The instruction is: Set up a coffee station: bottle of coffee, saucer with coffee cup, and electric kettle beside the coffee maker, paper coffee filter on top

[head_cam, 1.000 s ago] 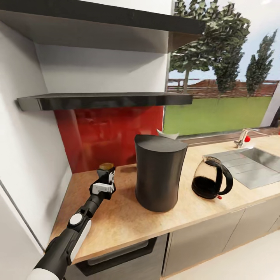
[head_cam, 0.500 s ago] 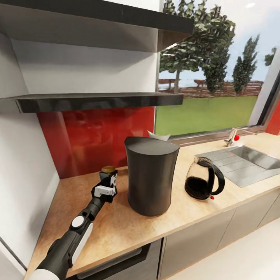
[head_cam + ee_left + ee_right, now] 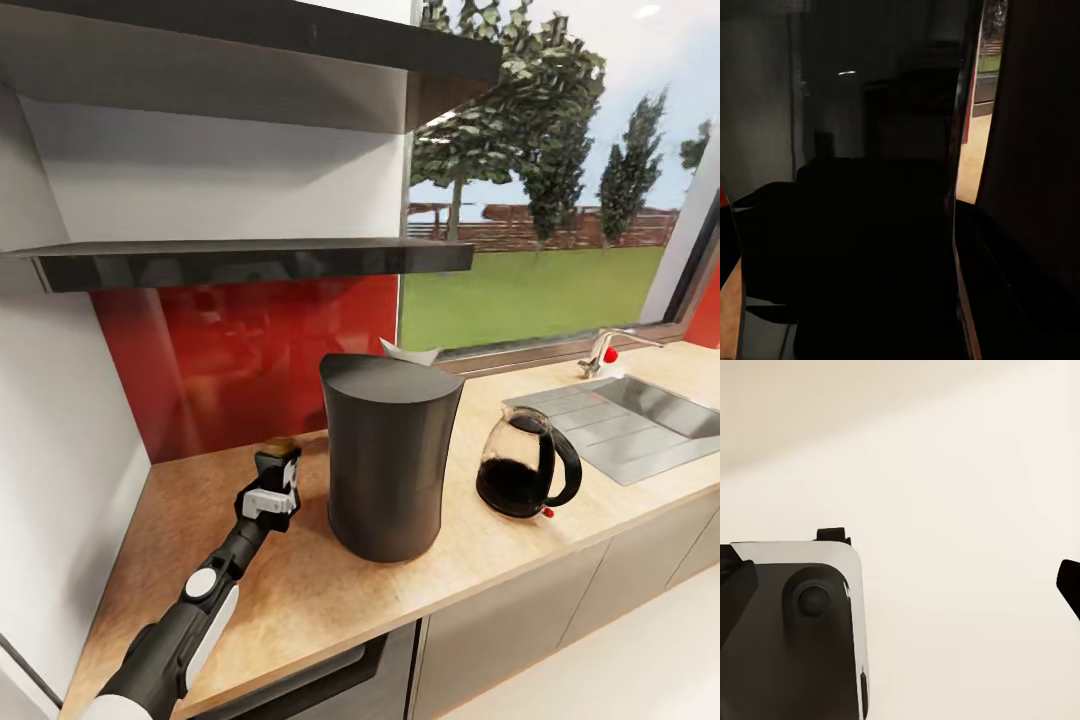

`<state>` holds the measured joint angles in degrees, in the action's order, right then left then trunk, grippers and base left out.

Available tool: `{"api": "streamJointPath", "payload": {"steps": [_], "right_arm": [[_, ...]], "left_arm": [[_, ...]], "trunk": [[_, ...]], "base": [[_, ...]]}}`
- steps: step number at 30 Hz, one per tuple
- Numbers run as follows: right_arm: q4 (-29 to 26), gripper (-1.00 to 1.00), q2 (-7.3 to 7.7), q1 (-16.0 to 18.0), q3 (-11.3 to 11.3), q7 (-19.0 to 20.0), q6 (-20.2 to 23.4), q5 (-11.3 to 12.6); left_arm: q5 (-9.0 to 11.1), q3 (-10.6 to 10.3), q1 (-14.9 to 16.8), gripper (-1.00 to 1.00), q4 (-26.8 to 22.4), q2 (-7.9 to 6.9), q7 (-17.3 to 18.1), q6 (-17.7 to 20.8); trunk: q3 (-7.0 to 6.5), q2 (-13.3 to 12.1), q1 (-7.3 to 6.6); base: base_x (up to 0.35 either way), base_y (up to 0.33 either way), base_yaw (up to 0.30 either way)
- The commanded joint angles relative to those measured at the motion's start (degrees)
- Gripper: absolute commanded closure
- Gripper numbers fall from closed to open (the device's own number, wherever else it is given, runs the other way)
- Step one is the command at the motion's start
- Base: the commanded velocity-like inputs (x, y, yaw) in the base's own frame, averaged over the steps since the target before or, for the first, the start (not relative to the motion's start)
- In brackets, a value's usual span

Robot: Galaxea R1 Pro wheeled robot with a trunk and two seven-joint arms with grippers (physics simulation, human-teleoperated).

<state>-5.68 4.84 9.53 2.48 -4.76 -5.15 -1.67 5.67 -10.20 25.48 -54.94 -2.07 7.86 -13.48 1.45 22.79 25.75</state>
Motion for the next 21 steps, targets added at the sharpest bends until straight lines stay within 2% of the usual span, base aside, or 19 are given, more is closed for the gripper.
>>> {"api": "streamJointPath", "payload": {"steps": [1, 9, 16, 21], "right_arm": [[0.1, -1.00, -0.01, 0.1, 0.2, -0.1, -0.2, -0.2], [0.2, -1.00, -0.01, 0.1, 0.2, -0.1, -0.2, -0.2], [0.2, -1.00, -0.01, 0.1, 0.0, -0.1, -0.2, -0.3], [0.2, -1.00, -0.01, 0.1, 0.0, -0.1, -0.2, -0.3]], "left_arm": [[0.6, -0.2, 0.1, 1.00, 0.6, -0.04, 0.3, -0.6], [0.6, -0.5, 0.1, 1.00, 2.8, 0.43, 0.3, -1.5], [0.4, -0.5, 0.0, 1.00, 3.0, 0.98, 0.4, -1.5], [0.5, -0.5, 0.0, 1.00, 3.9, 1.01, 0.3, -1.6]], "trunk": [[0.13, 0.1, 0.03], [0.13, 0.1, 0.03], [0.13, 0.1, 0.03], [0.13, 0.1, 0.03]], "base": [[0.000, 0.000, 0.000], [0.016, 0.000, 0.000], [0.261, 0.000, 0.000], [0.080, 0.000, 0.000]]}}
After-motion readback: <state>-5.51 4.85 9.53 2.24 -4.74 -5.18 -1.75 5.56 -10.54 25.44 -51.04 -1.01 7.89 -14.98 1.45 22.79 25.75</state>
